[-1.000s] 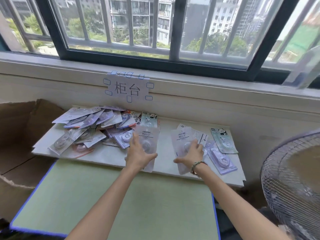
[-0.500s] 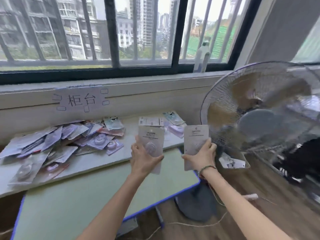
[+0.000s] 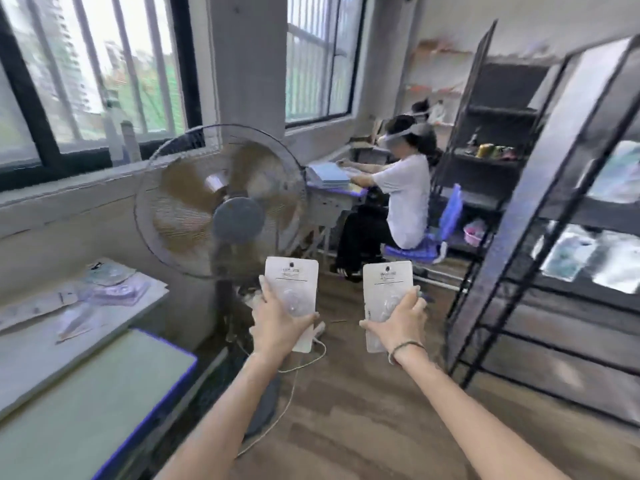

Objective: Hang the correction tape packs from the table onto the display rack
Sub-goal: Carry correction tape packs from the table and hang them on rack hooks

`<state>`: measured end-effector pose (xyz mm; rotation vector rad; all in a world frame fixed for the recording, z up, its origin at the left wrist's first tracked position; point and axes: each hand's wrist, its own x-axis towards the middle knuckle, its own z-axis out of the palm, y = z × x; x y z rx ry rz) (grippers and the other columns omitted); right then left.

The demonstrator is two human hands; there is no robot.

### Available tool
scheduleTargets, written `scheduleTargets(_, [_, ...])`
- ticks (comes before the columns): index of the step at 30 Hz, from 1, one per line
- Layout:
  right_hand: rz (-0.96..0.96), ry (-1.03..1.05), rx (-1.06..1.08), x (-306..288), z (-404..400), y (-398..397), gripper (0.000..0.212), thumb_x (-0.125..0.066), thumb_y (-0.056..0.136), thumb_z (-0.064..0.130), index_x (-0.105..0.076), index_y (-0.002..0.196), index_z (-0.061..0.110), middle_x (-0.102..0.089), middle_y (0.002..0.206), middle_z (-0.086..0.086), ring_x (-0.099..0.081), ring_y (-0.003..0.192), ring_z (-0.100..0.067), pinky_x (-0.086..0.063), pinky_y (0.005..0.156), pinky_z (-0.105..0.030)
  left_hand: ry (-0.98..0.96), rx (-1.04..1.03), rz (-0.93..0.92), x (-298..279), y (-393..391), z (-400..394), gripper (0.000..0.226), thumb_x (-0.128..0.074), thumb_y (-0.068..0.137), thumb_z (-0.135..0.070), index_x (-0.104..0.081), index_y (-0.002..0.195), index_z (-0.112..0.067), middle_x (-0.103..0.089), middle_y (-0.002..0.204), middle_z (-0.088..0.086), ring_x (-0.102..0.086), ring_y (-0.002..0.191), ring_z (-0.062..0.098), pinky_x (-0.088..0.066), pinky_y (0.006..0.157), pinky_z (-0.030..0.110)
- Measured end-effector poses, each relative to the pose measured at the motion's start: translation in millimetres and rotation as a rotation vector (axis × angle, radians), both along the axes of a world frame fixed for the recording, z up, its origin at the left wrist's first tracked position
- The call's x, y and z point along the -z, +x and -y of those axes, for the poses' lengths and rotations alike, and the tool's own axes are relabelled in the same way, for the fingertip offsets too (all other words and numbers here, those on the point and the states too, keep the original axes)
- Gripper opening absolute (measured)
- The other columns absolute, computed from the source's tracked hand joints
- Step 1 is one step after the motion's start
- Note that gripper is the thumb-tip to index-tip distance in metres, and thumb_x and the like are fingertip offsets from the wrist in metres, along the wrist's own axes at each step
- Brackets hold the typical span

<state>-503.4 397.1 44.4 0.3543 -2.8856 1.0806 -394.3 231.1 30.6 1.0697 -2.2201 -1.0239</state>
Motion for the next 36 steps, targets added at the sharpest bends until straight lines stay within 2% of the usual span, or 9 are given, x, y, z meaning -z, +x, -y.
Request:
scheduleTargets(4, [0.002, 0.022, 0.199, -4, -123, -41, 0.133, -0.086, 0.061, 0.045, 0.003, 0.149, 0.0, -0.026, 0.14, -0.018, -0.033, 0.127, -0.035, -0.032, 0.104, -0.04, 0.011, 0.208, -0.037, -8, -73, -102, 0.132, -0.086, 0.063, -0.045, 0.004, 0.153, -0.01, -0.037, 0.136, 0.022, -0.038, 0.127, 0.038, -0.04, 0.102, 0.048])
scheduleTargets(7, [0.012, 0.023, 0.313, -6, -213, -65, 0.133, -0.085, 0.063, 0.042, 0.008, 0.148, 0.0, -0.023, 0.141, -0.016, -0.03, 0.129, -0.036, -0.036, 0.1, -0.041, 0.038, 0.347, -0.056, -9, -117, -185, 0.129, -0.086, 0.06, -0.046, 0.001, 0.151, -0.016, -0.038, 0.131, 0.017, -0.039, 0.122, 0.034, -0.043, 0.097, 0.051])
scheduleTargets(17, [0.004, 0.003, 0.649, 0, -460, -105, 0.134, -0.086, 0.063, 0.041, 0.009, 0.148, 0.0, -0.022, 0.143, -0.017, -0.03, 0.13, -0.034, -0.038, 0.098, -0.04, 0.032, 0.619, -0.007, -10, -224, -415, 0.129, -0.084, 0.062, -0.049, 0.004, 0.151, -0.016, -0.037, 0.134, 0.015, -0.039, 0.124, 0.034, -0.044, 0.096, 0.05])
scheduleTargets(21, [0.036, -0.057, 0.739, 4, -519, -120, 0.133, -0.087, 0.062, 0.037, 0.008, 0.149, 0.002, -0.019, 0.146, -0.018, -0.025, 0.133, -0.036, -0.034, 0.105, -0.043, 0.008, 0.689, 0.01, -6, -252, -475, 0.129, -0.082, 0.064, -0.05, 0.006, 0.15, -0.016, -0.036, 0.134, 0.014, -0.04, 0.124, 0.034, -0.044, 0.096, 0.052])
scheduleTargets(27, [0.061, -0.058, 0.828, 17, -578, -150, 0.131, -0.085, 0.064, 0.039, 0.007, 0.149, 0.001, -0.022, 0.144, -0.018, -0.029, 0.131, -0.037, -0.036, 0.1, -0.043, -0.002, 0.769, 0.041, 5, -303, -545, 0.132, -0.082, 0.066, -0.05, 0.011, 0.151, -0.013, -0.034, 0.137, 0.015, -0.038, 0.127, 0.032, -0.044, 0.097, 0.05])
scheduleTargets(31, [0.067, -0.098, 0.843, 20, -611, -193, 0.13, -0.085, 0.065, 0.034, 0.008, 0.148, -0.001, -0.02, 0.145, -0.02, -0.026, 0.132, -0.038, -0.03, 0.106, -0.042, 0.005, 0.796, 0.053, 8, -351, -583, 0.132, -0.081, 0.065, -0.052, 0.012, 0.152, -0.014, -0.032, 0.138, 0.012, -0.037, 0.128, 0.03, -0.044, 0.097, 0.051])
scheduleTargets(36, [0.053, -0.075, 0.842, 13, -645, -265, 0.13, -0.086, 0.064, 0.036, 0.007, 0.149, 0.003, -0.02, 0.145, -0.016, -0.025, 0.132, -0.037, -0.036, 0.1, -0.045, 0.033, 0.793, 0.028, 0, -423, -622, 0.129, -0.082, 0.064, -0.047, 0.008, 0.151, -0.014, -0.035, 0.134, 0.014, -0.038, 0.126, 0.033, -0.043, 0.097, 0.052])
